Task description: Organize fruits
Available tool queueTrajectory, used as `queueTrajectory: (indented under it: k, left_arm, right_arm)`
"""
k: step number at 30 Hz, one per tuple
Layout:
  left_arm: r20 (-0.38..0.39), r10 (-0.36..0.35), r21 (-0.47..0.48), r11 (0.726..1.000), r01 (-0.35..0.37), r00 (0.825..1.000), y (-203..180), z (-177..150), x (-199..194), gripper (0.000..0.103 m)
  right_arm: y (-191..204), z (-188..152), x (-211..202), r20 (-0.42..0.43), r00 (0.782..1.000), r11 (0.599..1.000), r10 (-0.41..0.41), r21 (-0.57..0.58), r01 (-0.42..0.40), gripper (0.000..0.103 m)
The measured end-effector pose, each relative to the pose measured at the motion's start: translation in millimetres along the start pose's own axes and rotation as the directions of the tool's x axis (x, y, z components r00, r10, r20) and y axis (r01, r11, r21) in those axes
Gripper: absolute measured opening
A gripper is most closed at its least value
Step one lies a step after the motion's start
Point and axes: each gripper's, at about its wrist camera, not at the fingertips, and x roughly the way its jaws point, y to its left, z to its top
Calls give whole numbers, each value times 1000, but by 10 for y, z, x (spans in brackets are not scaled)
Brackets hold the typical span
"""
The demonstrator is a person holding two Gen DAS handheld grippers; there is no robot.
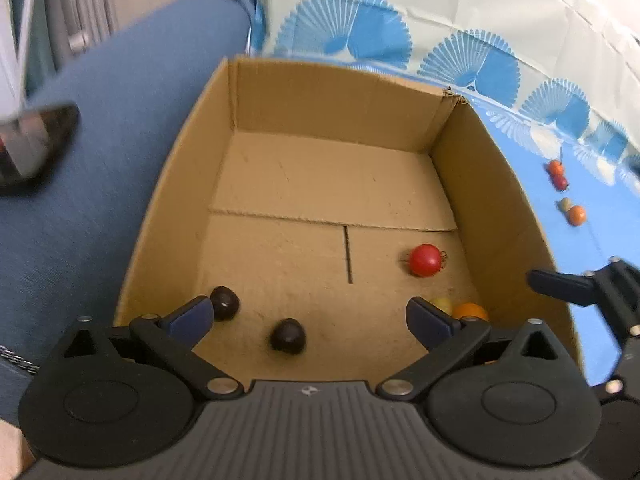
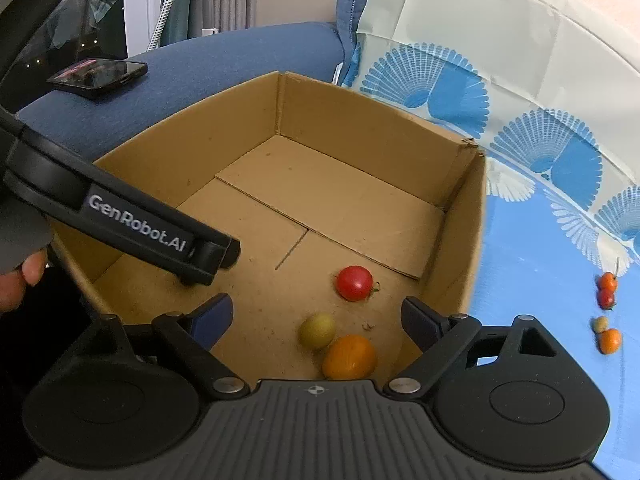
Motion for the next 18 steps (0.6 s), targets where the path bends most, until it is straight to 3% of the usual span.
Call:
queueTrajectory:
  k: [7, 13, 18]
  left_arm:
    - [6, 1, -40, 999, 0, 1000, 2, -183, -444, 103]
    - [26, 60, -95, 994, -57, 998, -29, -367, -928, 103]
    - [37, 54, -77, 996, -51, 998, -169, -519, -1201, 103]
  right_arm:
    - [-12, -117, -490, -9, 1000, 997, -6, 72, 7, 95]
    - [69, -177, -1030, 65, 998, 994, -18, 111, 11, 99]
    - [129, -208, -1329, 103, 994, 988, -32, 154, 15, 100]
